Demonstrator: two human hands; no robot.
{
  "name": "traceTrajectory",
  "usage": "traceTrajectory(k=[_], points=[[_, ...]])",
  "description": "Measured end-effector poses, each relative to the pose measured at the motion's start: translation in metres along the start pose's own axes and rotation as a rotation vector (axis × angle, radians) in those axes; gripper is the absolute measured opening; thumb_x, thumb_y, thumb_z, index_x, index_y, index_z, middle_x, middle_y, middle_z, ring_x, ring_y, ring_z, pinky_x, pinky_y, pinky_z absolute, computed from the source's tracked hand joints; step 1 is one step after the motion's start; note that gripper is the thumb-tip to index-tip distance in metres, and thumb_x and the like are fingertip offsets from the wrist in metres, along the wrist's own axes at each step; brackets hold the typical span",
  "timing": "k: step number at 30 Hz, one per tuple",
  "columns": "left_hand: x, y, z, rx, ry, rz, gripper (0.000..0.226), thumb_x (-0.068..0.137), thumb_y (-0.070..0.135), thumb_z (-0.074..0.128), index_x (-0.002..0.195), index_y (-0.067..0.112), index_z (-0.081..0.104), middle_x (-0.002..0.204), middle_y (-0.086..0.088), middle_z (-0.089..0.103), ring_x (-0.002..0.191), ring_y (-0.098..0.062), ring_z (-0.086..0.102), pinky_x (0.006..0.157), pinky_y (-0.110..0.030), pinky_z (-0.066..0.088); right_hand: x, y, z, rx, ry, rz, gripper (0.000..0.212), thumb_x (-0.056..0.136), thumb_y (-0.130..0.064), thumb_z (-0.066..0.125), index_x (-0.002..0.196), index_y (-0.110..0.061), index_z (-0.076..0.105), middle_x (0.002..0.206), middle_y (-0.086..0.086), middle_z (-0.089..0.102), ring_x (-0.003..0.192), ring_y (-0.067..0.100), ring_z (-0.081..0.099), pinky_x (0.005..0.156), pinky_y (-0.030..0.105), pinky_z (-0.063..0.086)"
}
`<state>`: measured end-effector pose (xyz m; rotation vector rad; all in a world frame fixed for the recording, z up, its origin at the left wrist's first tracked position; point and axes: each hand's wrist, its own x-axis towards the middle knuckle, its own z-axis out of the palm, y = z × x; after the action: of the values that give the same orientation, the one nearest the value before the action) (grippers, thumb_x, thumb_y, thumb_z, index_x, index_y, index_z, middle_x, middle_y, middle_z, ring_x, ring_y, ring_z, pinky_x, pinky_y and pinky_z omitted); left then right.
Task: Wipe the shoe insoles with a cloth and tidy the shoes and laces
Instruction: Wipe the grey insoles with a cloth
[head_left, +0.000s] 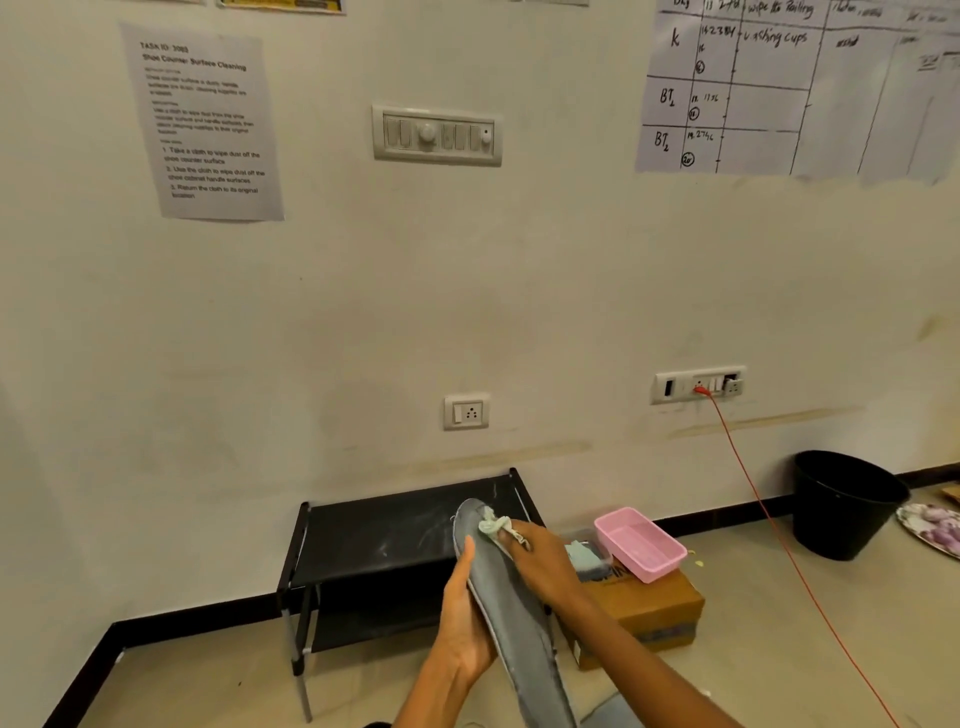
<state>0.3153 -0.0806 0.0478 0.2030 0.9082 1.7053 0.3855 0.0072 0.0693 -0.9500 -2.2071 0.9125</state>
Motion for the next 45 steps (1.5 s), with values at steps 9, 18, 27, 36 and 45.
traceTrajectory(k=[9, 18, 27, 36, 45], points=[[0.007, 0.019, -0.008, -0.160, 0.017, 0.078, 0.065, 0.084, 0.064, 0.043, 0.116, 0.010, 0.059, 0.096, -0.017, 0.067, 0.089, -0.030, 0.063, 0.081, -0.043, 0.050, -0.009, -0.002, 0.017, -0.226, -0.027, -0.123, 0.028, 0.099, -0.028, 0.042, 0.109, -0.013, 0.063, 0.111, 0.005, 0.057, 0.101, 0.014, 0.046, 0.083, 0.021, 0.042], [0.010, 0.025, -0.012, -0.139, -0.020, 0.052, 0.060, 0.093, 0.055, 0.035, 0.106, 0.002, 0.060, 0.081, -0.019, 0.071, 0.076, -0.031, 0.067, 0.058, -0.038, 0.058, -0.034, -0.008, 0.015, -0.542, -0.022, -0.464, 0.050, 0.095, -0.054, 0.016, 0.112, -0.042, 0.061, 0.142, 0.000, 0.045, 0.137, 0.021, 0.034, 0.111, 0.039, 0.027], [0.011, 0.015, -0.019, -0.191, -0.033, 0.066, 0.055, 0.093, 0.056, 0.036, 0.105, 0.009, 0.062, 0.084, -0.016, 0.068, 0.076, -0.028, 0.065, 0.063, -0.037, 0.058, -0.025, -0.021, 0.015, -0.688, -0.138, -0.613, 0.026, 0.090, -0.023, 0.056, 0.113, -0.016, 0.065, 0.109, 0.008, 0.063, 0.107, 0.024, 0.049, 0.093, 0.039, 0.037], [0.022, 0.024, -0.019, -0.186, 0.010, 0.088, 0.065, 0.088, 0.064, 0.038, 0.099, 0.009, 0.071, 0.094, -0.019, 0.069, 0.085, -0.032, 0.067, 0.074, -0.041, 0.055, -0.021, -0.036, 0.024, -0.440, 0.019, -0.507, 0.020, 0.089, -0.021, 0.049, 0.088, -0.017, 0.069, 0.094, 0.003, 0.064, 0.092, 0.019, 0.049, 0.076, 0.031, 0.035], [0.017, 0.013, -0.003, -0.103, -0.022, 0.024, 0.069, 0.089, 0.063, 0.036, 0.124, 0.007, 0.056, 0.106, -0.021, 0.065, 0.097, -0.034, 0.060, 0.084, -0.046, 0.048, 0.006, -0.020, 0.006, -0.415, 0.082, -0.270, 0.021, 0.091, -0.016, 0.049, 0.094, -0.012, 0.070, 0.097, 0.007, 0.062, 0.095, 0.023, 0.050, 0.081, 0.037, 0.042]])
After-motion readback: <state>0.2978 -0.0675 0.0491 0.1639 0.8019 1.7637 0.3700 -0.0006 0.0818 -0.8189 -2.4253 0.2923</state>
